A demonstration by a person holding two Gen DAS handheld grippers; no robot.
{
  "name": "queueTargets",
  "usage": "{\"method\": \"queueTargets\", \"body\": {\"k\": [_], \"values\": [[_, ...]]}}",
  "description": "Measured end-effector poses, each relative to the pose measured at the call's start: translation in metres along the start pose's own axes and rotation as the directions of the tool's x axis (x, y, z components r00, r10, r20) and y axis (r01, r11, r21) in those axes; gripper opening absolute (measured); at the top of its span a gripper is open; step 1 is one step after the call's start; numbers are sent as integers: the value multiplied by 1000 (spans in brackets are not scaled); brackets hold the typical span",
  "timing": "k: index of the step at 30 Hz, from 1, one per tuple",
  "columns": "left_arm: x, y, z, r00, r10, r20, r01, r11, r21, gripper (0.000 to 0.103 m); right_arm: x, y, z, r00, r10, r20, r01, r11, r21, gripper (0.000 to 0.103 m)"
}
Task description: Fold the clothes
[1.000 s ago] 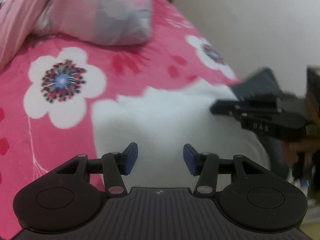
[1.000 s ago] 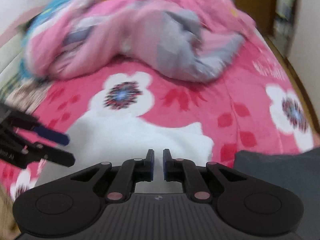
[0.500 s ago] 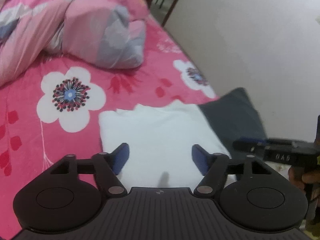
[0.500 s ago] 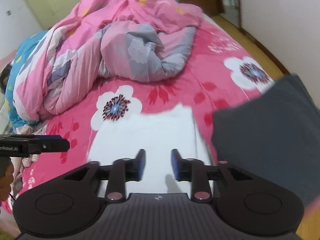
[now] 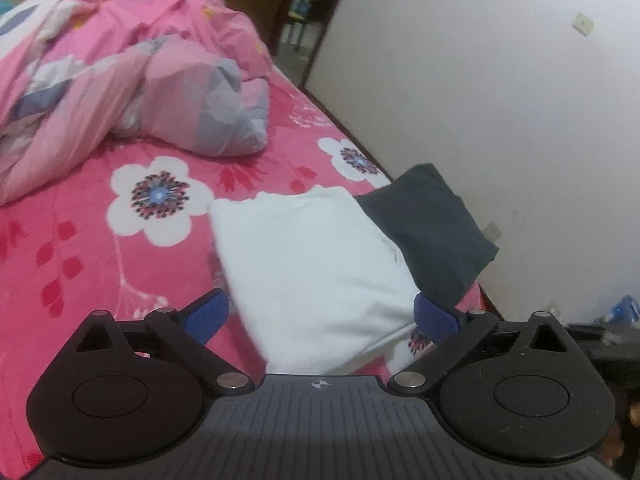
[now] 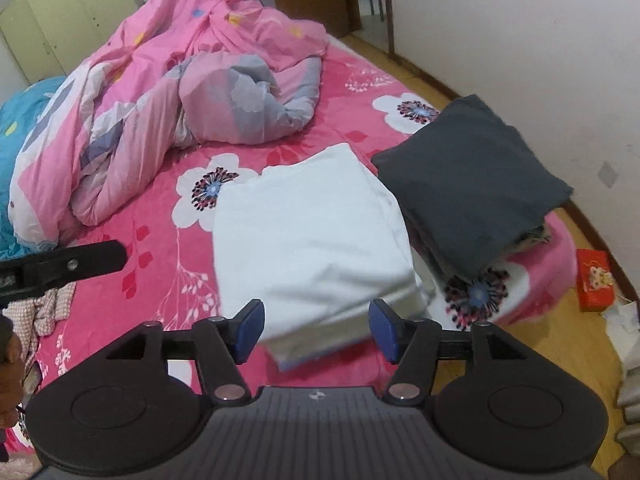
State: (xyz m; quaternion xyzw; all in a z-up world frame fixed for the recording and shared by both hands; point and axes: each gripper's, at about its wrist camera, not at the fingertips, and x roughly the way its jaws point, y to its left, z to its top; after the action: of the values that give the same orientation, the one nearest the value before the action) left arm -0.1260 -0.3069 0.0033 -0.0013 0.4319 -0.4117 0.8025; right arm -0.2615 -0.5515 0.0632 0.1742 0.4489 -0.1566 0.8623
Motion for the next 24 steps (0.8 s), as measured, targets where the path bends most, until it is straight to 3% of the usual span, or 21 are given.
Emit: {"method": "queueTargets", "body": {"k": [6,14,24], "values": [[-33,3,-8,999,15,44,-13,999,-47,103,-34,22,-18,999,-38,17,39,999,-31,67],[-35,1,-8,984,173,-32,-175,980,-91,103,-39,34,-15,998,-34,55,37,998,-54,70],[-41,-6,-12,940,336,-57,-340,937,-83,103,-33,43,-20,996,-88,1,87,990,-107,75]]}}
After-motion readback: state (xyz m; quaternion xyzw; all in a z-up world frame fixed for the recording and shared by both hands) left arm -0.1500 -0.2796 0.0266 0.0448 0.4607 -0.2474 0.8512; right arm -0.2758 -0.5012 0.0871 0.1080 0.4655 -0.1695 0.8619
